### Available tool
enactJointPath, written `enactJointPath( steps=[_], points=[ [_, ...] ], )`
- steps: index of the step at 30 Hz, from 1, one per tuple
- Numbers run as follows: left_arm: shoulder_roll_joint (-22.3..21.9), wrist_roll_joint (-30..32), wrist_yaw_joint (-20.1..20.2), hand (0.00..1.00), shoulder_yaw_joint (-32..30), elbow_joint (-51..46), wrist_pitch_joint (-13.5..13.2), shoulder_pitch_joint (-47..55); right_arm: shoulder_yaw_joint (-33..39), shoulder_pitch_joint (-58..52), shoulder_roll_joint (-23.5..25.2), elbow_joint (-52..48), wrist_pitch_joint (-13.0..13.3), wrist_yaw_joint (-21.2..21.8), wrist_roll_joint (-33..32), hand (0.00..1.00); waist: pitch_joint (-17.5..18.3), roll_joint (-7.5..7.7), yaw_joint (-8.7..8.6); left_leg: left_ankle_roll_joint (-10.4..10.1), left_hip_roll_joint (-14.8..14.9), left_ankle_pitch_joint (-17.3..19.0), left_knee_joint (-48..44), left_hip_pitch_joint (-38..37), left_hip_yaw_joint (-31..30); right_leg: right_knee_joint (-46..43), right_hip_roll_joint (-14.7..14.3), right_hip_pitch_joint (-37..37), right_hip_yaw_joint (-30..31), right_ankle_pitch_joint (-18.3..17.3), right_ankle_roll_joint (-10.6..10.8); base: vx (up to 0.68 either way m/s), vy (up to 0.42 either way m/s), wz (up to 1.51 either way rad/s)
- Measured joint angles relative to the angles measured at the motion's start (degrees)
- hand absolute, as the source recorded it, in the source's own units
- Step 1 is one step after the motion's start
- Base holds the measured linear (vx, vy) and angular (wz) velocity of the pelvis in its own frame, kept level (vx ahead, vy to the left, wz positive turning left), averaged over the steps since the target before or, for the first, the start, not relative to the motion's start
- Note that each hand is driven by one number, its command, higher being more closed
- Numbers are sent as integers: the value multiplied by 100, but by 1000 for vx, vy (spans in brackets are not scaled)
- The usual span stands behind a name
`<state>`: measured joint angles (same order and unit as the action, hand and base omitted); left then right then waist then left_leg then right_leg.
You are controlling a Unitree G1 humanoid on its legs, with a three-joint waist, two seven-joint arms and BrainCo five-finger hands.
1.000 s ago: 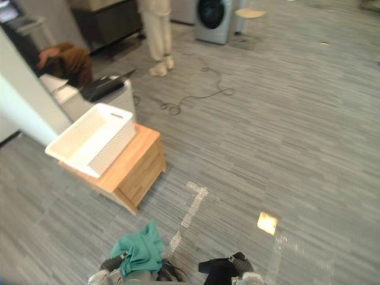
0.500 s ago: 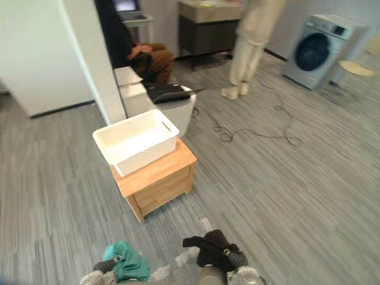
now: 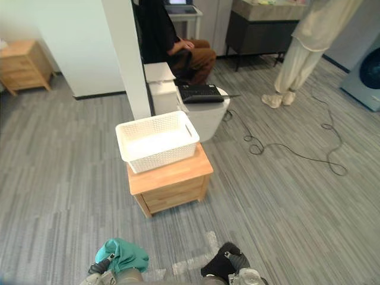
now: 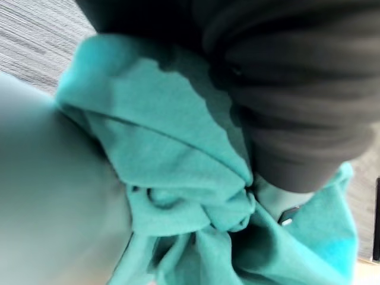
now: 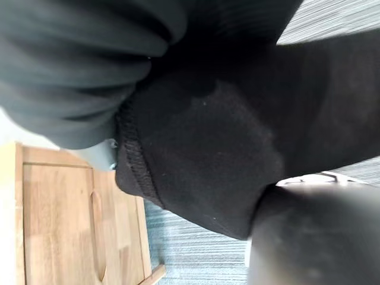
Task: Tidy the bed and pick cloth on bed and put in laundry
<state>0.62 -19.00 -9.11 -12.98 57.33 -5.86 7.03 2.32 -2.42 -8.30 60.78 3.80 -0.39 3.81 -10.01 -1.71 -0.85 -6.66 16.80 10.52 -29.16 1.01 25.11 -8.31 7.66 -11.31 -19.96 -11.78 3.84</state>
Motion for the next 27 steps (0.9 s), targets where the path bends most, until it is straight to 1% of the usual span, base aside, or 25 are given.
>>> enactJointPath(
  steps=[1, 2, 3, 4, 5, 6, 7, 8, 9, 11, 13, 14, 15, 16, 17, 18, 19, 20, 21, 22, 23, 24, 25, 26, 27],
  points=[
    [-7, 2, 1, 100, 106, 16, 6, -28, 45, 38, -10, 0, -25, 23, 18, 100, -12, -21, -32, 41, -113, -46, 254, -121, 201, 108, 67, 3, 4, 100, 23, 139, 82, 20],
    [21, 1, 4, 100, 132, 15, -3, -21, 44, 54, 4, 4, -40, 26, 46, 100, -33, 0, -23, 101, -124, -109, 110, -42, 304, 197, 100, -15, 17, 179, 2, 126, 71, 16],
    [118, -7, 27, 100, 73, -61, -65, -31, 49, 132, 102, 14, -64, 27, 89, 100, -147, 193, 63, 186, -211, -133, -244, 209, 447, 248, 281, -65, 29, 248, -20, 106, 91, 21],
    [141, 56, 37, 100, 131, -73, -80, -16, 52, 134, 122, 39, -81, 39, 100, 100, -92, 242, 40, 227, -754, -212, 1003, 79, 441, 288, 478, -124, -1, 309, 29, 105, 111, 26],
    [81, 64, 44, 100, 190, -74, -74, 21, 95, 81, 61, 16, -82, 46, 93, 100, -34, 112, -29, 457, -879, -743, 1590, 39, 391, 299, 421, -106, -5, 363, 43, 99, 161, 34],
    [-23, 119, 73, 100, 146, -65, -70, 55, 148, 44, 90, 47, -97, 37, 96, 100, -3, 139, -24, 624, -991, -750, 2024, -147, 574, 397, 412, -129, 13, 389, 95, 112, 158, 18],
    [3, 154, 110, 100, 115, -129, -74, 52, 144, 51, 127, 12, -94, 47, 95, 100, 27, 166, 37, 649, -1042, -787, 2081, -157, 608, 447, 448, -118, 29, 452, 143, 111, 140, -2],
    [56, 173, 164, 100, 95, -205, -101, 46, 121, 57, 275, -77, -90, 71, 92, 100, 4, 281, 152, 649, -1031, -787, 2105, -182, 698, 549, 440, -128, 67, 584, 167, 78, 79, -18],
    [72, 173, 166, 100, 81, -218, -101, 43, 102, 54, 349, -97, -90, 74, 92, 100, 8, 319, 187, 649, -1017, -787, 2105, -213, 755, 552, 436, -128, 103, 616, 158, 35, 35, -28],
    [82, 186, 167, 100, -5, -209, -66, 44, 23, 34, 545, -146, -90, 106, 97, 100, 50, 394, 193, 649, -986, -787, 2116, -329, 888, 556, 432, -159, 208, 708, 170, 2, 4, -34],
    [82, 283, 167, 100, -41, -190, -41, 50, -27, 34, 599, -159, -83, 124, 102, 100, 67, 389, 189, 647, -1015, -786, 2251, -501, 963, 555, 437, -211, 220, 748, 181, -36, -7, -35],
    [85, 339, 170, 100, 41, -113, 31, 42, -12, 30, 555, -146, -78, 111, 98, 100, 122, 315, 154, 628, -1139, -793, 2593, -642, 969, 449, 440, -147, 215, 745, 184, -46, 6, -18],
    [81, 392, 167, 100, 75, -99, 38, 37, 1, 28, 544, -140, -78, 102, 100, 100, 135, 303, 149, 623, -1155, -792, 2659, -652, 960, 387, 439, -97, 214, 736, 188, -63, 56, -10],
    [93, 523, 170, 100, 240, -68, 67, -14, 97, 29, 537, -128, -73, 44, 88, 100, 162, 236, 120, 611, -1213, -822, 2910, -684, 895, -25, 475, 137, 210, 681, 205, -46, 50, 5],
    [100, 522, 170, 100, 406, 24, 76, -68, 190, 44, 516, -136, -38, -2, 70, 100, 165, 118, 89, 604, -1231, -793, 3051, -710, 851, -682, 563, 449, 212, 634, 237, -100, 64, 17],
    [111, 521, 170, 100, 494, 43, 88, -79, 232, 53, 488, -170, -6, -28, 34, 100, 149, 142, 47, 600, -1248, -775, 3137, -741, 736, -1517, 706, 827, 253, 599, 269, -64, 38, 38],
    [238, 510, 171, 100, 645, 45, 113, -88, 299, 40, 515, -249, 49, -82, -17, 100, 102, 198, 8, 625, -1357, -752, 3192, -913, 583, -2532, 948, 1199, 441, 630, 317, -47, 26, 49],
    [278, 508, 175, 100, 693, 68, 128, -93, 302, 31, 560, -250, 94, -116, -21, 100, 67, 224, -42, 642, -1405, -741, 3202, -975, 521, -2902, 1050, 1335, 534, 602, 317, 7, 7, 63],
    [408, 508, 167, 100, 766, 127, 161, -119, 277, 37, 606, -242, 140, -141, -20, 100, 79, 351, -63, 659, -1417, -728, 3194, -1050, 413, -3294, 1112, 1469, 613, 424, 251, 30, -14, 62],
    [472, 504, 163, 100, 841, 144, 192, -146, 273, 39, 613, -243, 173, -146, -20, 100, 72, 374, -66, 647, -1368, -719, 3201, -1110, 323, -3328, 1056, 1592, 558, 223, 227, 42, -22, 57],
    [472, 503, 162, 100, 852, 145, 198, -160, 280, 40, 608, -241, 180, -152, -20, 100, 72, 367, -86, 640, -1334, -716, 3201, -1115, 269, -3225, 1019, 1658, 498, 152, 224, 82, -48, 51],
    [463, 492, 161, 100, 853, 144, 210, -163, 294, 53, 607, -244, 223, -156, -23, 100, 52, 321, -152, 603, -1243, -717, 3201, -1117, 199, -2820, 913, 1723, 373, 73, 216, 109, -80, 43],
    [462, 488, 163, 100, 852, 145, 259, -160, 301, 66, 604, -244, 220, -155, -25, 100, 60, 290, -188, 505, -1163, -715, 3199, -1117, 117, -2126, 753, 1713, 298, 108, 188, 129, -99, 39],
    [464, 488, 166, 100, 850, 144, 282, -165, 300, 66, 604, -240, 215, -155, -30, 100, 61, 290, -189, 459, -1129, -714, 3198, -1125, 97, -1718, 671, 1689, 286, 173, 190, 190, -143, 22],
    [451, 494, 168, 100, 821, 140, 306, -181, 298, 69, 605, -242, 203, -153, -41, 100, 55, 302, -178, 360, -1068, -706, 3199, -1188, 87, -855, 536, 1652, 248, 474, 98, 241, -189, 2]
  ],
)
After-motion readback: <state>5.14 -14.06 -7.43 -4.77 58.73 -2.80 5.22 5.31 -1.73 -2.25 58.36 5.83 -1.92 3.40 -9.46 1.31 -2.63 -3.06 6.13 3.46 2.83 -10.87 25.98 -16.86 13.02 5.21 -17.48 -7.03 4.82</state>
